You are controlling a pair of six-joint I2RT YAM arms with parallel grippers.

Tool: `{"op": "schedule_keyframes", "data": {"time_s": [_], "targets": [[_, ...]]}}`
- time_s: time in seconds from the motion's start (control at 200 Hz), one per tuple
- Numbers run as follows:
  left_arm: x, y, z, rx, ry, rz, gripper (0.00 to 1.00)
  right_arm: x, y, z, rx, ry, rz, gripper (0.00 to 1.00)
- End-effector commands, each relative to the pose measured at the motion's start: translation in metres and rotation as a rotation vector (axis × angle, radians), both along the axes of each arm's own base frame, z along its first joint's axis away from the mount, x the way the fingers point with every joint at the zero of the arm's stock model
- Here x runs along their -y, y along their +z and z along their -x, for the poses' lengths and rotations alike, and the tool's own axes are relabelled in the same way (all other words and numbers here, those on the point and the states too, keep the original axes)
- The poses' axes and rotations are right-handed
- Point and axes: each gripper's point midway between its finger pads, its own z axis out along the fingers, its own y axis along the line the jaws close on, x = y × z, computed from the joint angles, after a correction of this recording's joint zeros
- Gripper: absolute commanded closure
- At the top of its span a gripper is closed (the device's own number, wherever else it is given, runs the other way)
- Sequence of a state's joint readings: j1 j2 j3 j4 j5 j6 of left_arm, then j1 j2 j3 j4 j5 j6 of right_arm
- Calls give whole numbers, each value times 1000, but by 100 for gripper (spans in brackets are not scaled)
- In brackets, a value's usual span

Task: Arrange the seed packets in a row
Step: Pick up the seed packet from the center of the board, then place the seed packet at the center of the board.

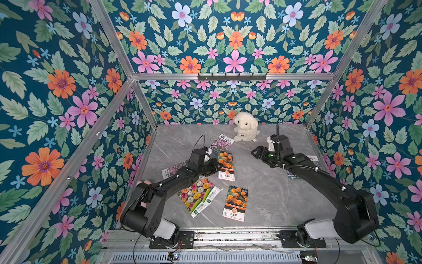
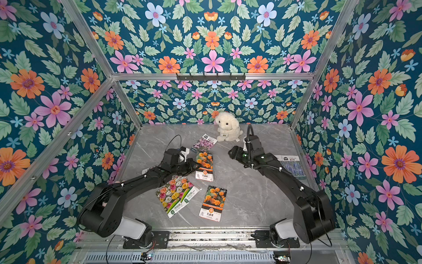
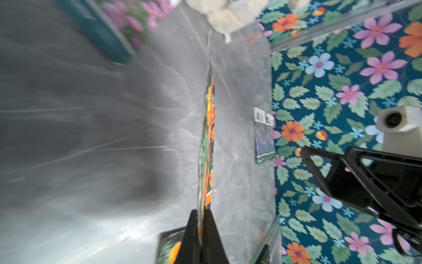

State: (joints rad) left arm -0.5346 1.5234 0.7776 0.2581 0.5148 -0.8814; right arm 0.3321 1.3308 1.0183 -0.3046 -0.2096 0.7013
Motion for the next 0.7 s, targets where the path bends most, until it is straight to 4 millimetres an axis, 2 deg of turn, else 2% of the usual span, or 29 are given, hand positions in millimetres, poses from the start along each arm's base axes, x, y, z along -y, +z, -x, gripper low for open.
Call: {"op": "schedule_keyframes", "data": {"time_s": [0.0,0.125,0.25,0.44,0.695], "targets": [[45,20,-12,49,14,94,100,49,3,17,5,-96,107,13],[111,24,-14,67,-19,147,100,88,19,32,61,-182,151,1],[163,17,-14,66,-35,149,100,108,24,43,77,-224,160,1],[206,-4,-20,8,-6,184,100,124,27,52,96,-257,193,1],[245,-32,-22,-84,-23,223,100,135,23,56,91,-266,223,1]]}}
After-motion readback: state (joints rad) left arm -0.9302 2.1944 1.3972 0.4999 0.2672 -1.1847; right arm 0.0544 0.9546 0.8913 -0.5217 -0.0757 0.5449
